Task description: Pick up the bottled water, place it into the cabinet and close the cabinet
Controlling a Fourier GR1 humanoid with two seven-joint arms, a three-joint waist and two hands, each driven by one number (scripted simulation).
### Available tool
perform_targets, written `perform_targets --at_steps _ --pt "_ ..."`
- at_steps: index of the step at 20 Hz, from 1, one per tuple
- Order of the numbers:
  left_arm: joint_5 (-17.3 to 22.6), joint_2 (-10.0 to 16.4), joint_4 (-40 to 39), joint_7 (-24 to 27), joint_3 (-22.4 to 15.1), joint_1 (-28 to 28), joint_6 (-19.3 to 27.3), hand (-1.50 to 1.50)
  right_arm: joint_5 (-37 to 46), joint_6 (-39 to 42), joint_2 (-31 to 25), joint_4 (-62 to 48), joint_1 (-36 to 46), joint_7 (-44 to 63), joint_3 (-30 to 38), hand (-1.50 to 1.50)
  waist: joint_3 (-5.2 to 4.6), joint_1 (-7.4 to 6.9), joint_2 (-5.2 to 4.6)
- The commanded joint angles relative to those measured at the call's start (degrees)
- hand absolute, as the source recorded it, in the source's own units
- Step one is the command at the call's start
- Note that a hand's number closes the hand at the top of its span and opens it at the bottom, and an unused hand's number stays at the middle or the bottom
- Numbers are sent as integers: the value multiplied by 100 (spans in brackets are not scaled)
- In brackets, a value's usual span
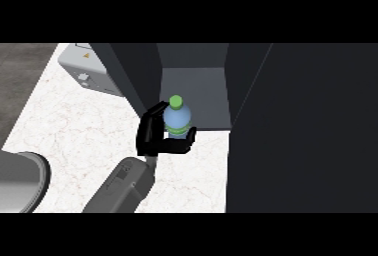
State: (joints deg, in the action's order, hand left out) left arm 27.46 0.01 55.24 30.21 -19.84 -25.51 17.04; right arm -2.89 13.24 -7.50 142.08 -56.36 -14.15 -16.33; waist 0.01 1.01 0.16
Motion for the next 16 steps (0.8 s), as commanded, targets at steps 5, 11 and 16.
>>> perform_targets --at_steps 5,11,16 --pt "-73 -1 -521 -790 -209 -1440 1028 150 -736 137 -124 478 -133 156 402 -150 1 62 -23" --pt "321 -1 -1402 -1247 -19 -2473 1454 150 -862 301 -117 61 34 -99 738 -150 3 95 -34" --pt "537 -1 -2622 -684 -4 -2867 1310 150 -603 399 -61 -84 154 -237 678 -150 -2 218 -79"
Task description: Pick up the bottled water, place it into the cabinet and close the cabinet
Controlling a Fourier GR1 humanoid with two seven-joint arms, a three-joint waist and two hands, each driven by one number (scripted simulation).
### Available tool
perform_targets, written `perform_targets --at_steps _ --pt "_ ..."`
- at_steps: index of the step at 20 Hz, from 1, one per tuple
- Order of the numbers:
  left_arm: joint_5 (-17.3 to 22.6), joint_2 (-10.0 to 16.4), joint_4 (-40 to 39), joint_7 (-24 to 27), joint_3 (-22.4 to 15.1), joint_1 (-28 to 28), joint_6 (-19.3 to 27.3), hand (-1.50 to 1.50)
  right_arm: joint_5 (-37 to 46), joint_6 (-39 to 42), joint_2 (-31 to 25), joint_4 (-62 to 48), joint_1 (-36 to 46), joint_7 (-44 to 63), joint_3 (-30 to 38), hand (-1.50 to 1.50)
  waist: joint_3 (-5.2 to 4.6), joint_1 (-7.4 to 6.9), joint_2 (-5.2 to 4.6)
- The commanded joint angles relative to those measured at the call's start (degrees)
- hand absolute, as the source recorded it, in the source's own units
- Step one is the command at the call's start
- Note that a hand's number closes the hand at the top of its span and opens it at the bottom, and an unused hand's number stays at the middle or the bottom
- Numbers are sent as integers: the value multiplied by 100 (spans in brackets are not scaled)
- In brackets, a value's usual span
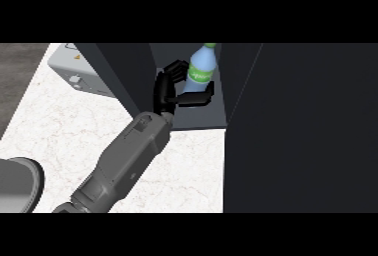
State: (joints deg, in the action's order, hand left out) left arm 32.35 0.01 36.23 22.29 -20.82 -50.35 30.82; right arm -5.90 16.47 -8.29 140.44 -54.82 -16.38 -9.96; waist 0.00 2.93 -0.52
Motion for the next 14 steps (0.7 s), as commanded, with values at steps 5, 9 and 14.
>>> perform_targets --at_steps 5,9,14 --pt "-515 1 -1632 242 17 -726 327 150 -730 234 -100 135 -18 50 315 -150 3 55 -42" --pt "-435 161 -2243 185 347 -998 533 150 -585 182 -38 411 -31 212 187 -150 -5 110 -79" --pt "-155 78 -2433 795 835 -1012 589 150 -517 325 -1 159 64 -11 161 -150 -9 215 -118"
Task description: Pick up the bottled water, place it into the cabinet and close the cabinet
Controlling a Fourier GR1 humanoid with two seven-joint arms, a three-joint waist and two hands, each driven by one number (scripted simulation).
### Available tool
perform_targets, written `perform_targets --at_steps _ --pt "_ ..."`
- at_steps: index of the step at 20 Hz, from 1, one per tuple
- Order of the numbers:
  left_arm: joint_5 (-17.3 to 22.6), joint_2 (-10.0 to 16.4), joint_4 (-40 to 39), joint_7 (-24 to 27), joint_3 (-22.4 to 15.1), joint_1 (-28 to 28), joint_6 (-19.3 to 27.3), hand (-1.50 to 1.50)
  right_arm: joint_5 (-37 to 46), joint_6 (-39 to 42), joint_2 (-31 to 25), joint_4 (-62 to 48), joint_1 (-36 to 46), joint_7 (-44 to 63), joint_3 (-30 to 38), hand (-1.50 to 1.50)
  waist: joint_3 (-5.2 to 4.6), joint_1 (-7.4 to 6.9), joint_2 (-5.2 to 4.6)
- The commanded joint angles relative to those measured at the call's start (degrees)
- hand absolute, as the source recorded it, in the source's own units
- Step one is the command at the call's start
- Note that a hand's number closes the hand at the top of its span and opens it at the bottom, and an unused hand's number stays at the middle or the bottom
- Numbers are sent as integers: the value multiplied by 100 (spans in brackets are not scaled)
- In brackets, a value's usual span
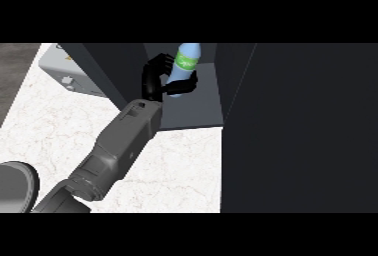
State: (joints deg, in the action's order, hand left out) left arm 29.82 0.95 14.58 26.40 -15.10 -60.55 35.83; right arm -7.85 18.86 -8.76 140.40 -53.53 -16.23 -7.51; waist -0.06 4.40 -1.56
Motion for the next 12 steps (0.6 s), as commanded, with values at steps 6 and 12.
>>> perform_targets --at_steps 6,12 --pt "-303 193 -780 379 -2 -414 365 -150 -397 174 -46 369 -180 80 -15 -150 -2 134 -38" --pt "-376 229 -1000 538 25 -566 598 -150 -259 346 -73 40 -175 -109 -41 -150 -2 204 -67"
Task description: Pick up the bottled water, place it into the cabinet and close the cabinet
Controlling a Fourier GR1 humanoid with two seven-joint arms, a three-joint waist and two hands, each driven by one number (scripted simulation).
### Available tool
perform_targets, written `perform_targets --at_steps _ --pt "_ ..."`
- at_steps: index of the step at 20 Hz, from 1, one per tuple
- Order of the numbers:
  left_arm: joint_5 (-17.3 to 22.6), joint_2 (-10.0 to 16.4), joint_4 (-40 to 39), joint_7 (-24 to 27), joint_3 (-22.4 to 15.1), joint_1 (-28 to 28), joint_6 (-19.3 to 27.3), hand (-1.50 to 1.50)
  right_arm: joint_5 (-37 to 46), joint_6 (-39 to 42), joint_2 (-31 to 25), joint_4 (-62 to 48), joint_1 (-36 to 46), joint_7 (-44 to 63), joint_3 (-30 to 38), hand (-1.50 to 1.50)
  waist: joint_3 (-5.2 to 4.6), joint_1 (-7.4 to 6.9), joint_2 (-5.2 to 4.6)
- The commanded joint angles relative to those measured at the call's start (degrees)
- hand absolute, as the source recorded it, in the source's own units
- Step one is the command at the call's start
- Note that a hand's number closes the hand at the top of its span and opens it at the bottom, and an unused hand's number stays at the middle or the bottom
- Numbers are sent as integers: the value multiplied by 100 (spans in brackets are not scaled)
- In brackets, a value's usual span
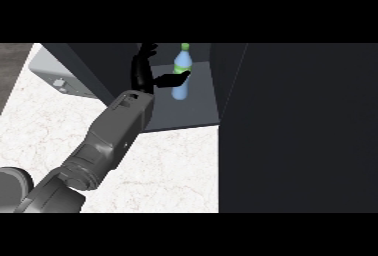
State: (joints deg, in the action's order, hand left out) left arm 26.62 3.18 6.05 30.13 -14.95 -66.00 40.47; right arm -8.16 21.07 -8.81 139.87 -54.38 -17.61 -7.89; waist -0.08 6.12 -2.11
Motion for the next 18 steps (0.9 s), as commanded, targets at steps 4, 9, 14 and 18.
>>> perform_targets --at_steps 4,9,14,18 --pt "28 165 -74 63 119 -202 -427 -150 -418 49 -52 407 -107 316 -38 -150 -9 -49 -20" --pt "204 -16 307 531 340 -294 -1015 -150 -354 133 -28 168 -38 103 28 -150 -5 -78 24" --pt "372 -149 540 850 561 -270 -1666 -150 -308 148 -8 428 -289 274 -109 -150 -4 -240 99" --pt "358 -182 524 1102 621 -47 -2013 -150 -466 218 -45 609 -540 288 -31 -150 0 -307 134"
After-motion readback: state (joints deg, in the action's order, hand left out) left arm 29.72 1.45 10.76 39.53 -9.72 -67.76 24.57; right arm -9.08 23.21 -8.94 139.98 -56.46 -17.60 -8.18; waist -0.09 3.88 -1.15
